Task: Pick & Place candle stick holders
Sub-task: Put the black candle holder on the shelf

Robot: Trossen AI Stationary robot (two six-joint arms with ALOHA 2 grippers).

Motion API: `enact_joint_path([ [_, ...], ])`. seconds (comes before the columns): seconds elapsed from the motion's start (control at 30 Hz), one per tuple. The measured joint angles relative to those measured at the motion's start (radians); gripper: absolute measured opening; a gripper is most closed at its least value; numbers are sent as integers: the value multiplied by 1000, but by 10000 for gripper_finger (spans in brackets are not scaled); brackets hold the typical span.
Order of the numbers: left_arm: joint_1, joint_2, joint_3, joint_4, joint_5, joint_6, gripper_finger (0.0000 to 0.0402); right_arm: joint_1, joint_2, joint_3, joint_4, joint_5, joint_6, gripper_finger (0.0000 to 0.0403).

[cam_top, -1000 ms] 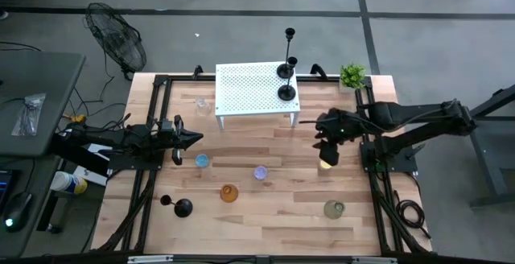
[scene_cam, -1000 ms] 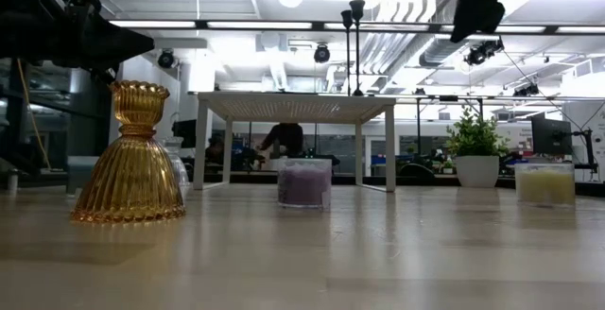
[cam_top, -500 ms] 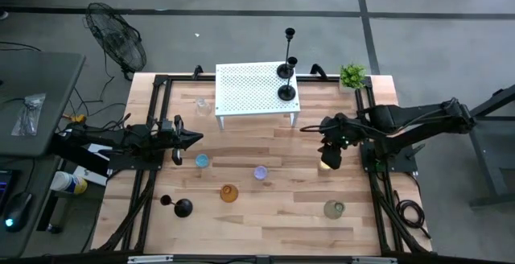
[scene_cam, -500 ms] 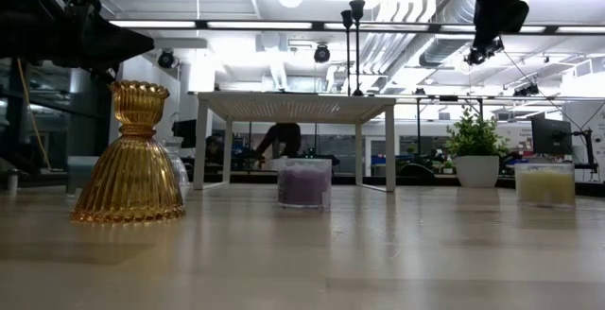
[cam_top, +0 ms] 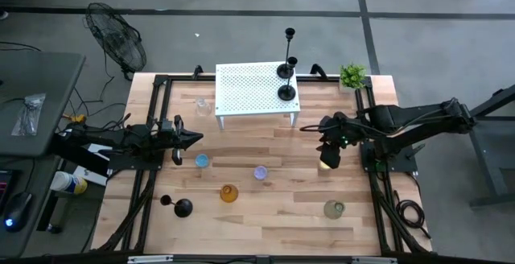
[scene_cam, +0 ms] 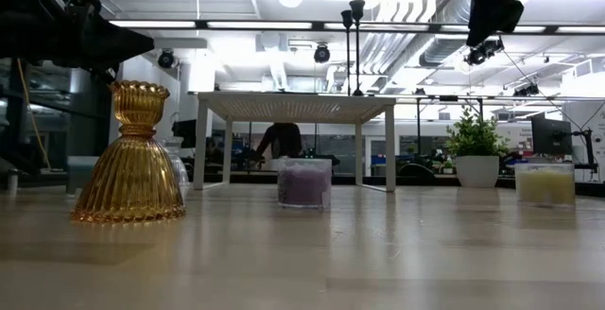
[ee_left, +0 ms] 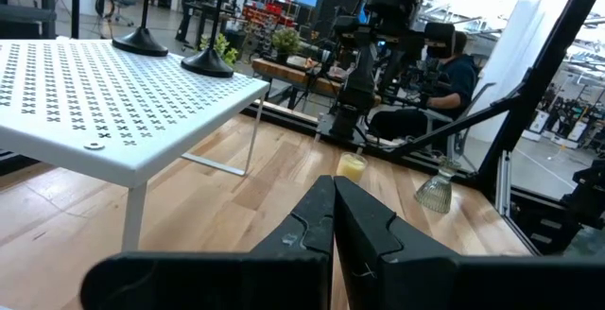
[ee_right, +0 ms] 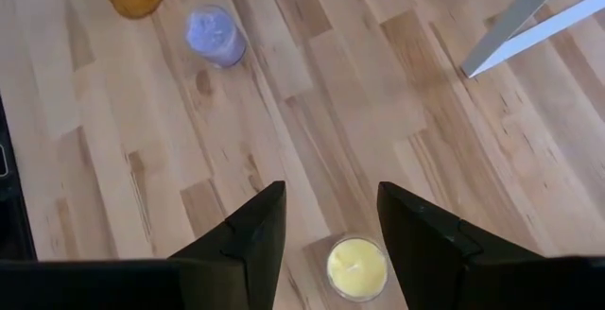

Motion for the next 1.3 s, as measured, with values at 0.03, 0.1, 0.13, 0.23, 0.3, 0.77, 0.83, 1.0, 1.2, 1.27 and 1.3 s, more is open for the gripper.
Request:
enact_joint_path([
  [0.03, 0, 0, 0, 0, 0, 0, 1, 0, 0, 0, 0, -1, -1, 161],
  [0.1, 0, 0, 0, 0, 0, 0, 1, 0, 0, 0, 3, 0, -3, 161],
  [0.13, 0, 0, 0, 0, 0, 0, 1, 0, 0, 0, 3, 0, -3, 161],
  [0.23, 0, 0, 0, 0, 0, 0, 1, 0, 0, 0, 3, 0, -7, 161],
  [0.3, 0, 0, 0, 0, 0, 0, 1, 0, 0, 0, 3, 0, -7, 161],
  [0.77, 0, 0, 1, -3, 1, 30, 1, 0, 0, 0, 3, -11, -90, 161],
  [0.83, 0, 0, 8, -18, 1, 25, 1, 0, 0, 0, 3, -27, -109, 161],
  [1.0, 0, 0, 20, -32, 19, 32, 1, 0, 0, 0, 4, -37, -145, 160],
  [1.2, 0, 0, 21, -38, 26, 34, 1, 0, 0, 0, 31, -59, -205, 125],
  [1.27, 0, 0, 22, -39, 27, 34, 1, 0, 0, 0, 54, -61, -219, 98],
  [1.3, 0, 0, 22, -39, 33, 34, 1, 0, 0, 0, 63, -64, -221, 84],
])
